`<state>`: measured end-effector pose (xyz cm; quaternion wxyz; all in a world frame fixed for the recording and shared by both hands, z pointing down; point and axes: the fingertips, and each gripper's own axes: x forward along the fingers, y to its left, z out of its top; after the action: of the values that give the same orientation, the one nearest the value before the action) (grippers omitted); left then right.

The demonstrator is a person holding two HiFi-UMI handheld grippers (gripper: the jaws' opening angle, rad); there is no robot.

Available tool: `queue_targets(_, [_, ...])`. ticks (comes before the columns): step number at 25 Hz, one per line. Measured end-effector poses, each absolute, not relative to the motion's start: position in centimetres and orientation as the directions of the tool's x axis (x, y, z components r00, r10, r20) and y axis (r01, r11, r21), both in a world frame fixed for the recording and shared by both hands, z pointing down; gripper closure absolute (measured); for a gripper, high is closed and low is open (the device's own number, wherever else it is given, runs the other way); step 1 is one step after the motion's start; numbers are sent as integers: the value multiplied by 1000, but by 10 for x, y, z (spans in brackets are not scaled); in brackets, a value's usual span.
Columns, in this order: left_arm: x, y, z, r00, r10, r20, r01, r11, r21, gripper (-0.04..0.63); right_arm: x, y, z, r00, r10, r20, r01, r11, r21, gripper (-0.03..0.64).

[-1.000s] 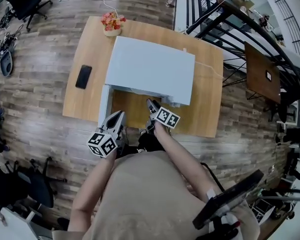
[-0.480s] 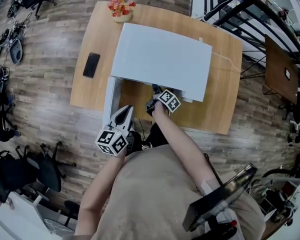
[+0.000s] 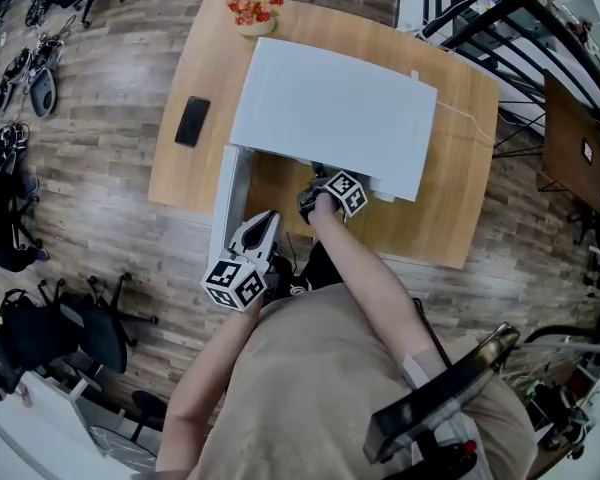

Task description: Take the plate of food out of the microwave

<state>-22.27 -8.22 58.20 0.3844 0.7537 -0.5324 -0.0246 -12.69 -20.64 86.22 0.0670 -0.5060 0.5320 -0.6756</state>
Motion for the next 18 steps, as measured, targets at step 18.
queue_targets(18, [-219, -80, 572, 446, -814, 372, -788, -160, 594, 589, -130, -184, 817, -638, -661, 395, -219, -336, -916, 603])
